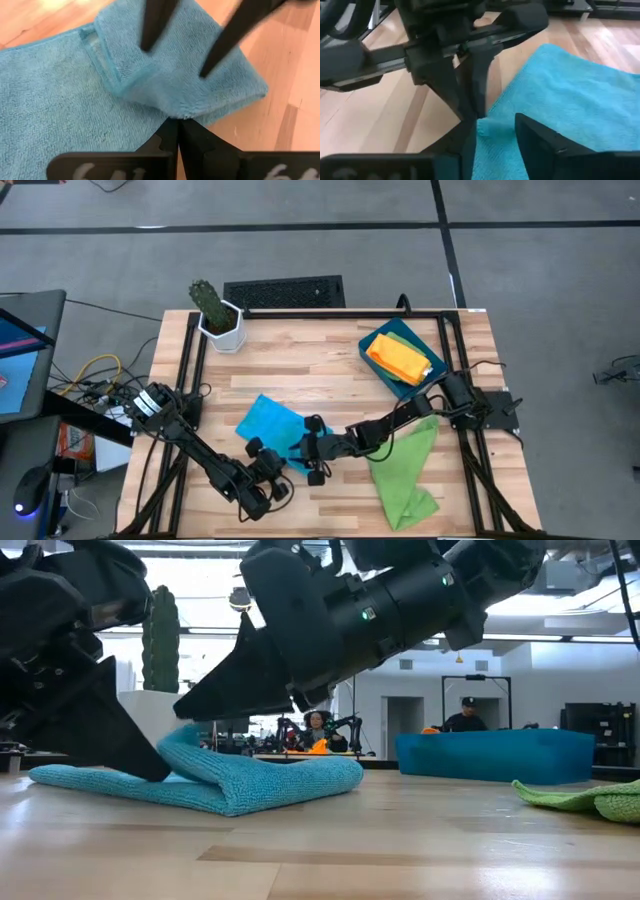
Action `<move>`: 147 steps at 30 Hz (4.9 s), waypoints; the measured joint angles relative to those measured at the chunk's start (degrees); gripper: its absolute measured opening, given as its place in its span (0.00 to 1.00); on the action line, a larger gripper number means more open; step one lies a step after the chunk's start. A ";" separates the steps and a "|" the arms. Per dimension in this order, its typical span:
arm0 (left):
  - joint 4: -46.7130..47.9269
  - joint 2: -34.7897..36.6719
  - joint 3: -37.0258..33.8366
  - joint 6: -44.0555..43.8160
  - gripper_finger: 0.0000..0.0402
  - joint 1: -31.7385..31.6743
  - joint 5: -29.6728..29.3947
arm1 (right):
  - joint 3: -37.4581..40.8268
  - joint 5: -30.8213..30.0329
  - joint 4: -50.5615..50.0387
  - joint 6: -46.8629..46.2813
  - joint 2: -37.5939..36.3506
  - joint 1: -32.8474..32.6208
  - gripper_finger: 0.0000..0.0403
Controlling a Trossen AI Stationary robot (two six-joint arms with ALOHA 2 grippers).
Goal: Fold microfiber towels
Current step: Fold the blue microfiber cloth
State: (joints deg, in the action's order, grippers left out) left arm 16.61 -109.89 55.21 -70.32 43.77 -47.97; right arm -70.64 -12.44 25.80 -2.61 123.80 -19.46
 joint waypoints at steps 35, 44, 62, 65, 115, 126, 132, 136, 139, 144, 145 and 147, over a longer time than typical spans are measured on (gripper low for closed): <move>-2.11 -8.03 9.08 0.56 0.00 -0.65 -12.96 | 14.14 -15.13 10.72 -6.26 -2.65 -4.45 0.22; 2.23 -8.41 9.02 -5.20 0.00 0.52 -10.72 | 14.31 -17.06 12.25 -9.26 2.34 -3.44 0.16; 3.64 -8.44 8.99 -5.49 0.00 0.50 -11.21 | 12.06 -15.83 26.84 -0.87 5.10 -10.56 0.03; 3.64 -8.41 8.99 -5.43 0.00 0.48 -11.25 | 10.70 -15.64 26.99 -2.85 7.93 -10.56 0.03; 10.33 -13.49 11.56 -20.76 0.00 4.97 -16.39 | 9.65 -18.57 25.39 -5.31 10.28 0.33 0.03; 16.36 -10.37 11.78 -16.73 0.00 6.12 -26.81 | 9.46 -19.09 25.00 -4.83 10.20 -0.15 0.03; 15.72 -15.71 8.30 -31.93 0.00 5.88 -23.11 | 9.50 -18.98 25.24 -4.49 10.24 -0.15 0.04; 16.23 -17.05 8.51 -33.74 0.00 5.86 -21.20 | 9.76 -19.01 25.59 -1.42 8.83 -1.05 0.04; 16.27 -16.98 8.63 -33.71 0.00 5.86 -20.86 | 9.73 -19.18 26.67 3.19 5.55 -2.97 0.04; 16.21 -16.98 8.85 -33.73 0.00 5.61 -20.54 | 9.60 -17.42 30.31 4.33 4.19 -7.07 0.04; 16.18 -16.98 8.86 -33.73 0.00 5.53 -20.52 | 9.50 -17.20 30.57 4.19 4.69 -7.84 0.04; 16.05 -16.98 8.86 -33.71 0.00 5.49 -20.61 | 9.11 -17.24 30.51 4.15 6.00 -9.29 0.04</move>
State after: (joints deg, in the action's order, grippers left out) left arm 32.66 -126.87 64.07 -104.03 49.25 -68.58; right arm -61.53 -29.68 56.31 1.54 129.80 -28.75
